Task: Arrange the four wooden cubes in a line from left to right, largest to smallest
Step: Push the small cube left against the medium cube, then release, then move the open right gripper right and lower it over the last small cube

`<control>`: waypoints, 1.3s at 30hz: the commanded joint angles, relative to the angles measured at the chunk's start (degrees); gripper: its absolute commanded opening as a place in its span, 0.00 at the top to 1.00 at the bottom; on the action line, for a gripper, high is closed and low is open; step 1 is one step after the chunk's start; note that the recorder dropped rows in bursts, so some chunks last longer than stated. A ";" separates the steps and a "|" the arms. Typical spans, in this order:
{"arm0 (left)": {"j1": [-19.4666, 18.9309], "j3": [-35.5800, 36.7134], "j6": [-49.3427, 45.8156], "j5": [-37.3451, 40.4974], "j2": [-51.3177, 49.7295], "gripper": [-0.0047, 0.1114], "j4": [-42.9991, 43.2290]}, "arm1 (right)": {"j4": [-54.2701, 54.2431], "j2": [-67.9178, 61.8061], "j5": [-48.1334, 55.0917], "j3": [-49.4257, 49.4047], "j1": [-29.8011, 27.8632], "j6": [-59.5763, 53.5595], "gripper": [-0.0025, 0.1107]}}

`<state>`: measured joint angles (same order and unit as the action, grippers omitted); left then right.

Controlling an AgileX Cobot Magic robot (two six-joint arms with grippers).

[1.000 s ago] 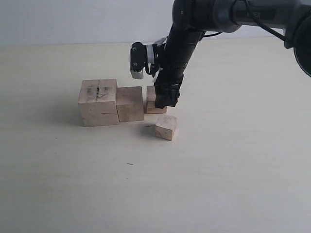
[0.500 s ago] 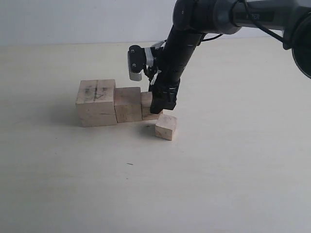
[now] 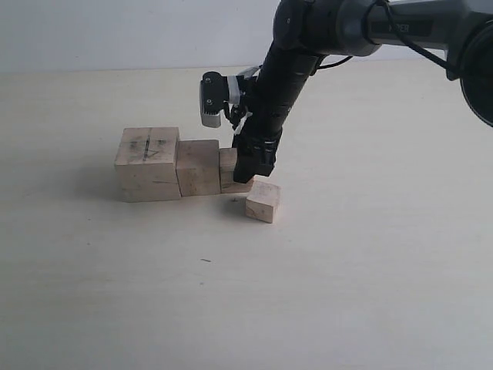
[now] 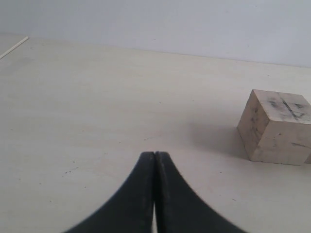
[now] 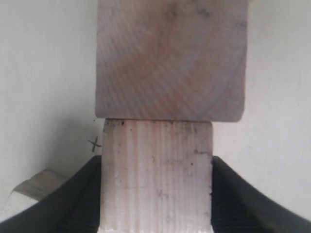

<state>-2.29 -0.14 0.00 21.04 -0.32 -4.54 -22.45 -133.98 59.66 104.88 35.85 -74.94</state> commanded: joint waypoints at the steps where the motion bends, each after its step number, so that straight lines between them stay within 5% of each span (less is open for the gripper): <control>1: 0.31 0.14 0.00 -0.65 0.32 0.96 0.10 | -0.91 -0.26 0.17 0.01 0.12 0.88 0.80; 6: 0.31 0.14 0.00 -0.65 0.32 0.96 0.10 | -1.16 -0.26 0.05 0.01 0.12 3.55 0.45; 10: 0.31 0.14 0.00 -0.65 0.32 0.96 0.10 | -1.98 -0.26 -0.70 0.01 0.12 3.55 0.32; 24: 0.31 0.14 0.00 -0.65 0.32 0.96 0.10 | -1.59 5.61 1.90 0.01 0.12 6.33 0.32; 29: 0.31 0.14 0.00 -0.65 0.32 0.96 0.10 | 1.82 9.12 8.17 0.01 0.12 24.29 0.35; 39: 0.31 0.14 0.00 -0.65 0.32 0.96 0.10 | 4.24 9.41 10.30 0.01 0.12 40.64 0.34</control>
<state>-2.29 -0.14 0.00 21.04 -0.32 -4.54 -17.97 -125.15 69.76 104.88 35.85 -36.83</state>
